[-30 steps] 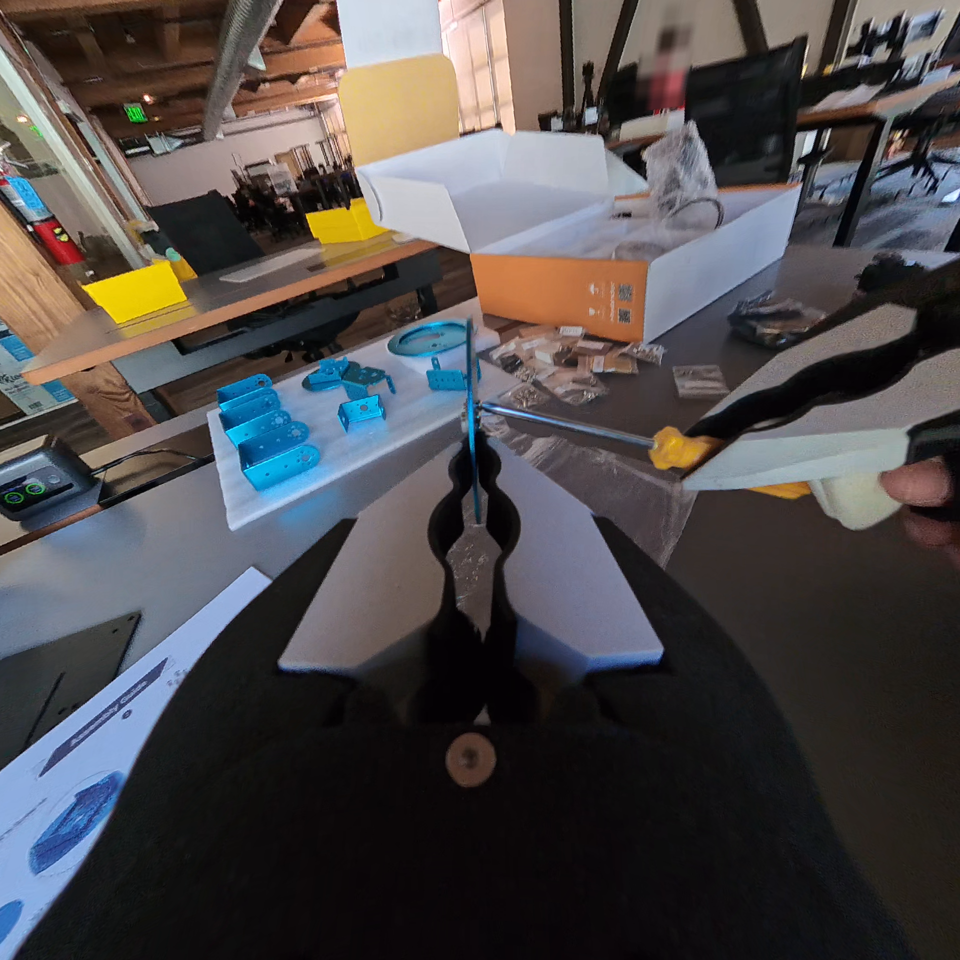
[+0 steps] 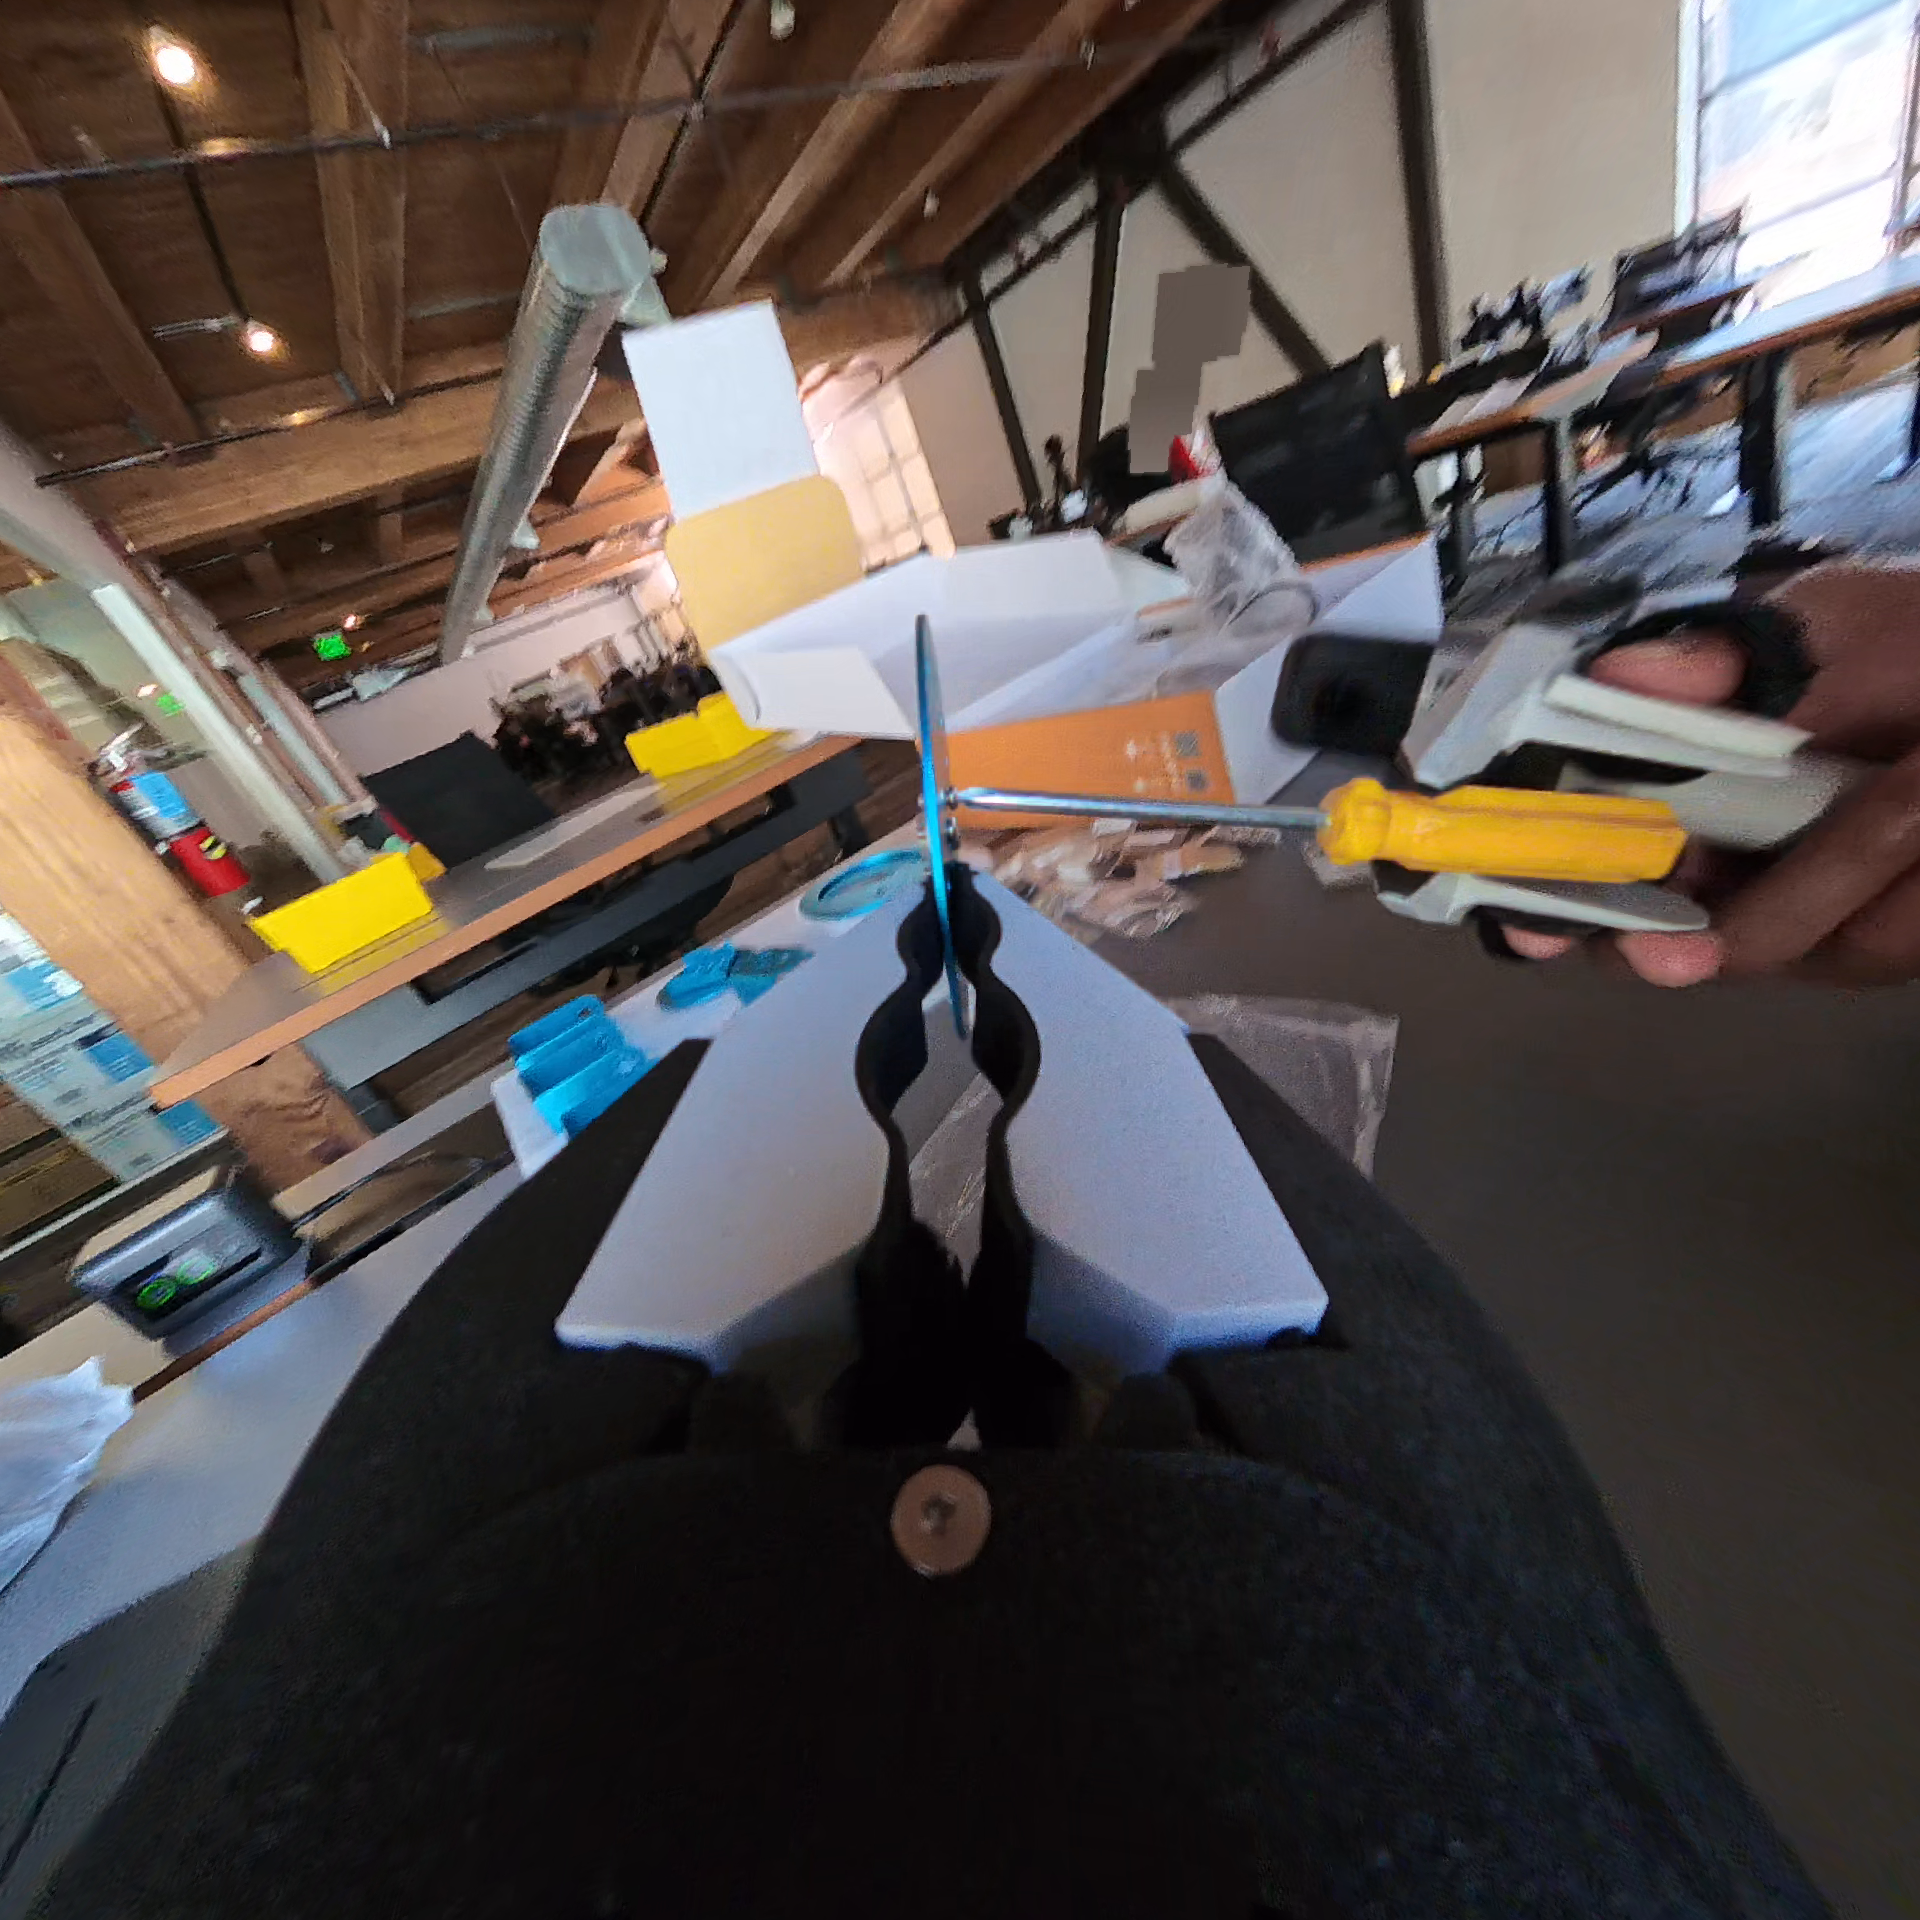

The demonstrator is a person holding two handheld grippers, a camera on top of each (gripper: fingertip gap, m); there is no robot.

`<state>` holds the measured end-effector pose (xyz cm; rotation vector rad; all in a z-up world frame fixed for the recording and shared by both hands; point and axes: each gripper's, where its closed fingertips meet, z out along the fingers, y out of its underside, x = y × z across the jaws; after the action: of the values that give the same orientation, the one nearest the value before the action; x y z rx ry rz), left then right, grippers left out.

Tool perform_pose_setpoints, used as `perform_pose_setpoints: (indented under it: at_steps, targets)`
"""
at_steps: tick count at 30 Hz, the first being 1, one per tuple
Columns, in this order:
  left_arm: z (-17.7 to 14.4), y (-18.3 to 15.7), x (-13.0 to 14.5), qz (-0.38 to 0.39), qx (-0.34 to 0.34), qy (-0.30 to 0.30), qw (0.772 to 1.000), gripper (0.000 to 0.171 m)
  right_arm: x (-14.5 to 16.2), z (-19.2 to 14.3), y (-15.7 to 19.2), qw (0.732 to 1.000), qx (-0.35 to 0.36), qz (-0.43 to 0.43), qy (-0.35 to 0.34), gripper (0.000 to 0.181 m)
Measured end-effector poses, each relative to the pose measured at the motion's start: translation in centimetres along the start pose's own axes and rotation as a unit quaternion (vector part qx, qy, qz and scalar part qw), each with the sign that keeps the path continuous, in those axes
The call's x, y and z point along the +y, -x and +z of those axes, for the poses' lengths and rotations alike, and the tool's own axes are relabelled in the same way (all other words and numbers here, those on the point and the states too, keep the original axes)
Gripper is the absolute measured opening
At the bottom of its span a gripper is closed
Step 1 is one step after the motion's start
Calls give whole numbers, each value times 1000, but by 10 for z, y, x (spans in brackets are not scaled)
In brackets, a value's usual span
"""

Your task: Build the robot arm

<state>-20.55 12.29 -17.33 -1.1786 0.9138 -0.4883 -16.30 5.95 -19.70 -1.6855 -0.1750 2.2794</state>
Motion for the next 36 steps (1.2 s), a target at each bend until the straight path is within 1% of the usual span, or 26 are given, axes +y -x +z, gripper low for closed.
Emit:
perform_pose_setpoints:
  at_steps: [1, 2, 3, 4, 5, 6, 7, 8, 10, 11, 14, 15, 16, 18, 22, 24, 26, 30, 33, 35, 36]
  targets:
    - [2, 1, 8, 9, -6, 23, 1000, 1, -2, -1, -10, 997, 53, -48, 3, 17]
    - [5, 3, 17, 23, -13, 49, 998, 1, -6, -4, -21, 988, 116, -103, 4, 17]
    - [7, 2, 28, 38, -18, 77, 996, 1, -11, -10, -33, 970, 181, -161, 6, 17]
    - [9, 3, 41, 56, -22, 111, 992, 1, -16, -16, -46, 942, 249, -223, 19, 17]
    - [11, 4, 51, 74, -30, 134, 988, 1, -21, -21, -55, 912, 300, -279, 31, 17]
    - [11, 5, 58, 85, -36, 151, 984, 1, -26, -24, -62, 885, 336, -321, 39, 17]
    - [12, 7, 64, 84, -38, 167, 982, 1, -29, -26, -67, 862, 360, -353, 45, 17]
    - [12, 8, 67, 80, -37, 176, 980, 1, -31, -26, -73, 845, 376, -375, 53, 17]
    - [13, 9, 74, 70, -32, 193, 978, 1, -31, -27, -89, 811, 413, -407, 81, 17]
    - [13, 9, 78, 73, -32, 203, 976, 1, -33, -28, -98, 789, 435, -423, 91, 17]
    - [14, 9, 93, 123, -40, 242, 962, 1, -38, -34, -121, 724, 496, -461, 131, 17]
    - [13, 11, 96, 139, -48, 254, 956, 1, -39, -34, -125, 709, 506, -472, 138, 17]
    - [13, 12, 98, 147, -54, 259, 953, 1, -41, -33, -126, 702, 509, -479, 138, 16]
    - [12, 15, 98, 144, -57, 260, 953, 1, -44, -31, -127, 701, 512, -477, 139, 16]
    - [11, 14, 102, 131, -48, 261, 955, 1, -50, -26, -132, 719, 507, -457, 132, 16]
    - [13, 11, 104, 136, -44, 264, 954, 1, -54, -21, -134, 722, 504, -454, 135, 16]
    - [12, 15, 106, 147, -58, 273, 949, 1, -58, -18, -137, 718, 508, -454, 143, 16]
    - [11, 22, 100, 116, -62, 258, 957, 1, -64, -10, -136, 713, 501, -469, 146, 15]
    - [11, 24, 96, 109, -59, 251, 960, 1, -66, -7, -137, 691, 509, -484, 172, 15]
    - [13, 18, 98, 113, -46, 252, 960, 1, -68, 0, -132, 682, 501, -503, 177, 3]
    - [13, 19, 99, 123, -53, 257, 957, 1, -69, 0, -133, 675, 505, -506, 183, 3]
